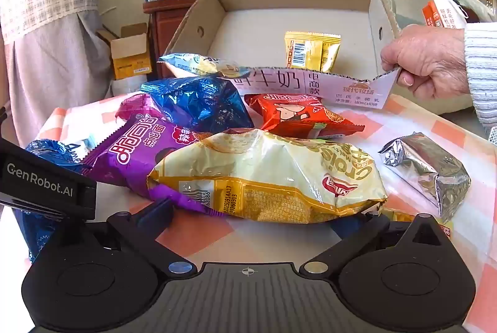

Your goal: Organize snacks

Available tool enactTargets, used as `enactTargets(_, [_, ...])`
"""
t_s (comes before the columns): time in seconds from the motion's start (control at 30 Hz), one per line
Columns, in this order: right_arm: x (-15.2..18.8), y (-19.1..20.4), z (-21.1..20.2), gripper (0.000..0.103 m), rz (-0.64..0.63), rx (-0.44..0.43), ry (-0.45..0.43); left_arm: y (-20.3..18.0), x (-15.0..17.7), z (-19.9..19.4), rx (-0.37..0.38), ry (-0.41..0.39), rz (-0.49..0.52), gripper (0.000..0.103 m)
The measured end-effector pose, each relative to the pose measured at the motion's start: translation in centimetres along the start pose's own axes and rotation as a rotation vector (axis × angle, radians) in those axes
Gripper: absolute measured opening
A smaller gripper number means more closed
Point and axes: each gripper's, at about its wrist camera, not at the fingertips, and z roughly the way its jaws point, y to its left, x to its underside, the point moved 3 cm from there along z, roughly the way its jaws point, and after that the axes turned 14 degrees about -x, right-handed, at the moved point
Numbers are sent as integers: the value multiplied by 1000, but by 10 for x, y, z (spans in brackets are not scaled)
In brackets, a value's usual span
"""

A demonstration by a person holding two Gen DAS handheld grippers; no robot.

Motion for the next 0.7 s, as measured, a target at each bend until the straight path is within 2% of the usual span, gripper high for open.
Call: enactTargets(0.7, [-1, 0, 0, 103, 1, 0, -1, -1, 1, -2, 22, 15, 1, 102])
